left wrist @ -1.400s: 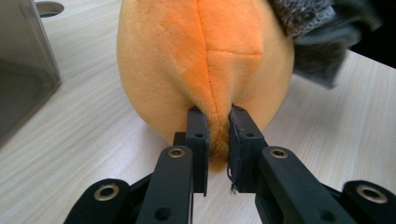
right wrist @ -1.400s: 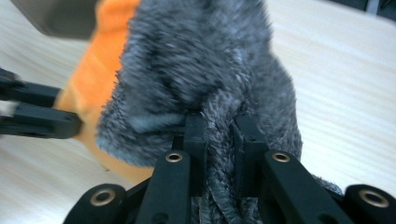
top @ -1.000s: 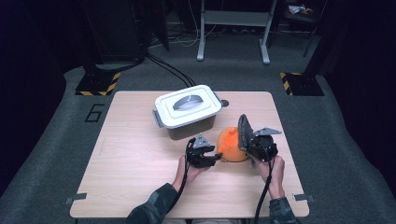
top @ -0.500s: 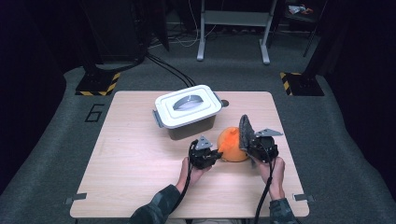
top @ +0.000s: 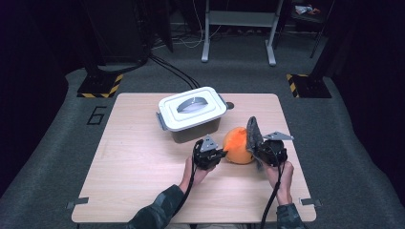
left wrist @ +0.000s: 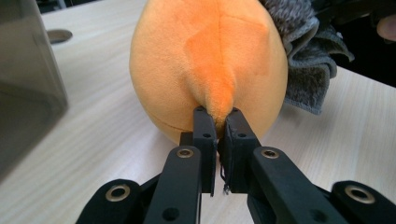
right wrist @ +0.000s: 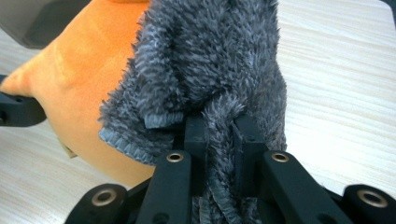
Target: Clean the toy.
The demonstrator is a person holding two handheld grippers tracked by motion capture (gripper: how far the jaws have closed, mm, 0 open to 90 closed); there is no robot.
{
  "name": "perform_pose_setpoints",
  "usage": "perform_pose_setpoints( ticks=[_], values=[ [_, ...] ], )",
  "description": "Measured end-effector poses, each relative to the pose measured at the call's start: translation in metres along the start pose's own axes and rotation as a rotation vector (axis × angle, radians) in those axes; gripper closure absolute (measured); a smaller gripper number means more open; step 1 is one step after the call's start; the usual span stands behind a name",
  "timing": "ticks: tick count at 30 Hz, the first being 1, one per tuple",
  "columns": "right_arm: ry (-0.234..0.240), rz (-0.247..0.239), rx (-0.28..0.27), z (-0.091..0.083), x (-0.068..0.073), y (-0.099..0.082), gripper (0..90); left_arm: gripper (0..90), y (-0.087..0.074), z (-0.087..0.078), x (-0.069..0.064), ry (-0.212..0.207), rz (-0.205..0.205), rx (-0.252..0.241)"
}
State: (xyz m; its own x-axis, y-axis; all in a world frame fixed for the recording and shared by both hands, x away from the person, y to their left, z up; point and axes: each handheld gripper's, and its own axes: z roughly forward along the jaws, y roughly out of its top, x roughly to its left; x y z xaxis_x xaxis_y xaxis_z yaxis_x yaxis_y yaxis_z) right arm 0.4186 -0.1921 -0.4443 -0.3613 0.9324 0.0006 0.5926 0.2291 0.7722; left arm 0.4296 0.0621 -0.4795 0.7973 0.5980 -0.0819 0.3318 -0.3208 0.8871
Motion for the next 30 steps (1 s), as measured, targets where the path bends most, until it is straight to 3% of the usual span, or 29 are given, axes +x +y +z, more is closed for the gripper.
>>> perform_pose_setpoints(
  ticks=[7,12,15,18,22,24,30],
  values=[
    [0.002,0.015,-0.033,-0.006,-0.002,0.001,79.1,86.0,0.013,-0.008,0.003,0.006,0.061,-0.008],
    [0.007,0.013,-0.072,-0.020,-0.001,0.006,79.1,85.9,0.029,-0.015,0.004,-0.013,0.107,-0.004],
    [0.027,0.005,-0.104,-0.031,0.006,0.012,79.1,85.8,0.035,-0.015,0.001,-0.022,0.143,0.007],
    [0.054,-0.021,-0.122,-0.037,0.017,0.018,79.0,85.8,0.037,-0.011,-0.003,-0.037,0.150,0.010],
    [0.082,-0.069,-0.109,-0.034,0.033,0.023,78.9,85.7,0.038,-0.005,-0.010,-0.059,0.179,0.028],
    [0.067,-0.099,-0.083,-0.029,0.039,0.023,78.9,85.7,0.038,-0.003,-0.011,-0.060,0.180,0.032],
    [0.037,-0.073,-0.063,-0.019,0.030,0.022,79.1,85.6,0.037,-0.002,-0.011,-0.065,0.183,0.036]
  ],
)
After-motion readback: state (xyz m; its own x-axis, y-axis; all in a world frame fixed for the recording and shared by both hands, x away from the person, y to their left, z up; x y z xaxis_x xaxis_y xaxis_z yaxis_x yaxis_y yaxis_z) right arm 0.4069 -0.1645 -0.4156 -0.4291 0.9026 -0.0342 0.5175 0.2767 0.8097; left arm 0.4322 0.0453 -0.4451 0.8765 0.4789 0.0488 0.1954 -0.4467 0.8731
